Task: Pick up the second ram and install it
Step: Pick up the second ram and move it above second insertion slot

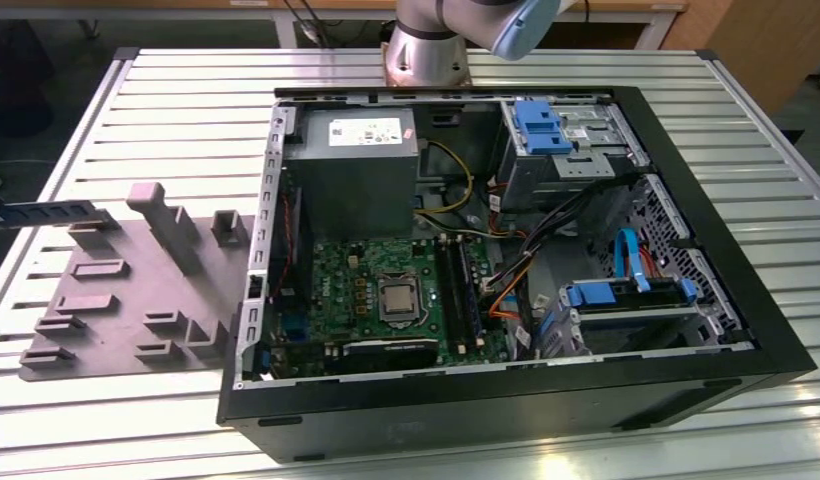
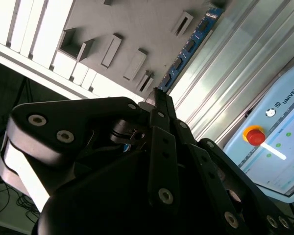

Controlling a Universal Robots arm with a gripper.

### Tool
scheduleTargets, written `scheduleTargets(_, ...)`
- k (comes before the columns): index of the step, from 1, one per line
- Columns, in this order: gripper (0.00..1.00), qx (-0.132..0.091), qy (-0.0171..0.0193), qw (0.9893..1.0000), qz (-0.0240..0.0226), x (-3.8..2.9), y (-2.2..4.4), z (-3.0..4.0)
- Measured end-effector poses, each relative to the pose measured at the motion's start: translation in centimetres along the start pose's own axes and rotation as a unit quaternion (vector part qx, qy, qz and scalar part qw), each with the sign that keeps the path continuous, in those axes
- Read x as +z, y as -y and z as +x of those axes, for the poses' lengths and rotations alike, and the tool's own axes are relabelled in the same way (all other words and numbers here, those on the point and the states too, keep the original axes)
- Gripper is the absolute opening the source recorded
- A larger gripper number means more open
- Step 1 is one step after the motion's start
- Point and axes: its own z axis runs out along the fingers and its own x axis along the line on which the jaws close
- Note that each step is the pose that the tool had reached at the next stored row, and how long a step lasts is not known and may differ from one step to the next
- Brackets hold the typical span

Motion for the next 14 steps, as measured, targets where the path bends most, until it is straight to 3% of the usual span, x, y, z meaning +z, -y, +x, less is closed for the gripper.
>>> scheduleTargets(14,0.11,0.000,0.0039,1.0000,0.0003,-0.76,0.01,-0.05)
